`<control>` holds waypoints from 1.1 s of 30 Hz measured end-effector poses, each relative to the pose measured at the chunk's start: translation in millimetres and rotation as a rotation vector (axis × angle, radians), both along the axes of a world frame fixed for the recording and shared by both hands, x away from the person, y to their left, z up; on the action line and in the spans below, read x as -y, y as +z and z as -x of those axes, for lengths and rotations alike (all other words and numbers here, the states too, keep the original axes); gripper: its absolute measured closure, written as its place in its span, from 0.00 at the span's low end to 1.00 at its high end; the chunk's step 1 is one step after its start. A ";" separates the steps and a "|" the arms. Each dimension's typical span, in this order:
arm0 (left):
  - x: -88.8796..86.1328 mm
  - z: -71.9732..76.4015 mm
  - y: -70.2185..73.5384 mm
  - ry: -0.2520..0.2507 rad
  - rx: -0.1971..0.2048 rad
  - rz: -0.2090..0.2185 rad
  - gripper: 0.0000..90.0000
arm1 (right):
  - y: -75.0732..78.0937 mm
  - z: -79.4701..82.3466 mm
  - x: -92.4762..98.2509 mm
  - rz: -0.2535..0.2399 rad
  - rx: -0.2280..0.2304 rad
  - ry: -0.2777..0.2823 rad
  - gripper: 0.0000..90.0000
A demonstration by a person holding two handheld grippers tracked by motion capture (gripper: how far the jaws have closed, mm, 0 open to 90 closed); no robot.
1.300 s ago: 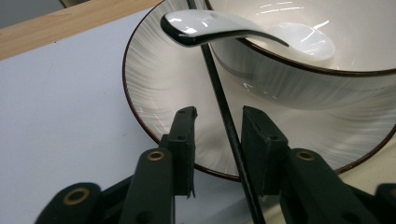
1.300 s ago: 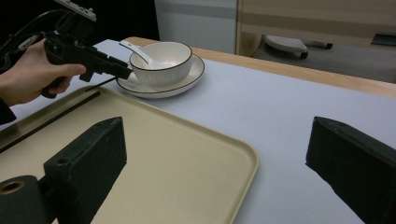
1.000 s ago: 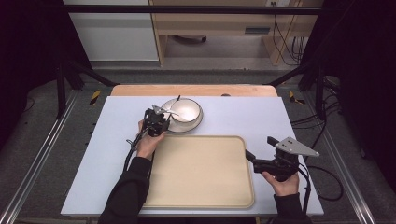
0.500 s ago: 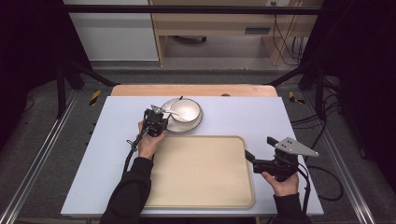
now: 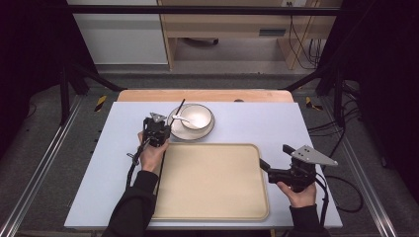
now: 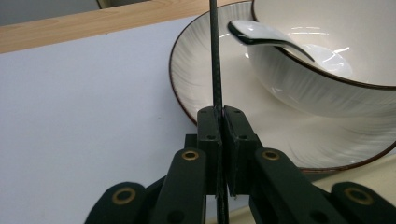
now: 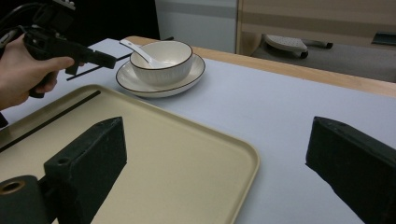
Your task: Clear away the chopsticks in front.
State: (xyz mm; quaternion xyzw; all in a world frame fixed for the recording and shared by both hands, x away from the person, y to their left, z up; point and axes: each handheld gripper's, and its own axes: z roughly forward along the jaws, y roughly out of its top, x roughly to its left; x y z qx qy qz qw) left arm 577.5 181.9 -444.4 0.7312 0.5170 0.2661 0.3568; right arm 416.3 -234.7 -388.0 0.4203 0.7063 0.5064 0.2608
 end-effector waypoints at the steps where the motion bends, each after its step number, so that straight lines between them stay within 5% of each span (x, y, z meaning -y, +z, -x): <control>1: -5.6 4.8 2.2 0.016 0.007 0.024 0.95 | 0.2 0.1 0.4 -0.001 0.000 -0.002 0.06; 10: -15.0 25.0 11.0 0.053 0.059 0.009 0.95 | 0.4 0.2 0.4 -0.004 0.000 -0.004 0.06; 18: -19.0 56.0 16.8 0.120 0.097 0.045 0.95 | 0.3 0.0 1.0 -0.009 0.003 -0.004 0.06; 33: -22.7 129.1 20.3 0.204 0.185 0.172 0.95 | 2.8 2.7 -1.3 -0.013 0.010 0.002 0.06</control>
